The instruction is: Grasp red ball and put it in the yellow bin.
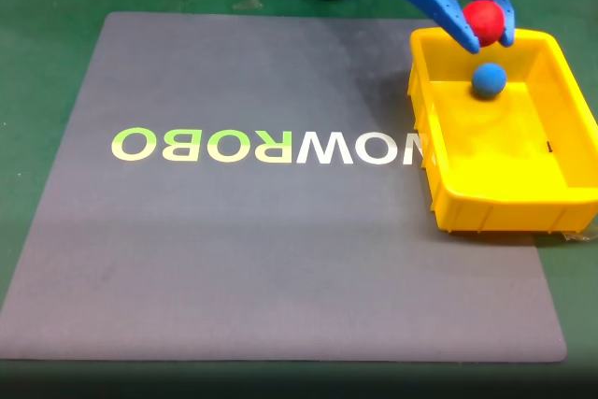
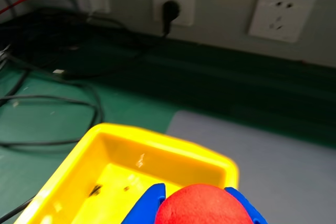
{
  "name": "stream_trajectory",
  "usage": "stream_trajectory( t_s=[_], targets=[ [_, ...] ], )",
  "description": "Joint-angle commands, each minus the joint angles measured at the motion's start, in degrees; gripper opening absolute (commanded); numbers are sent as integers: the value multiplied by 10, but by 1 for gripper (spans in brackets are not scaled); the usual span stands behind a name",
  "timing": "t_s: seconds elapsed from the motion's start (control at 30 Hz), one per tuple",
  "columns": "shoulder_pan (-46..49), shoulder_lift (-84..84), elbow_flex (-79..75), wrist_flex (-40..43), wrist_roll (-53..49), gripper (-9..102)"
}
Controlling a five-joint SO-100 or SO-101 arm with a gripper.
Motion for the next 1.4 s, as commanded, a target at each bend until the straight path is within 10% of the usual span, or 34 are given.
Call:
stream_trajectory(
  t_s=[0.0,0.53,0.8,1.37],
  targets=[
    [-27,41,4,-6,9,0],
    [-87,83,64,-7,19,2],
    [-69,91,77,-35,31,37],
    [-47,113,85,-43,25,42]
  ],
)
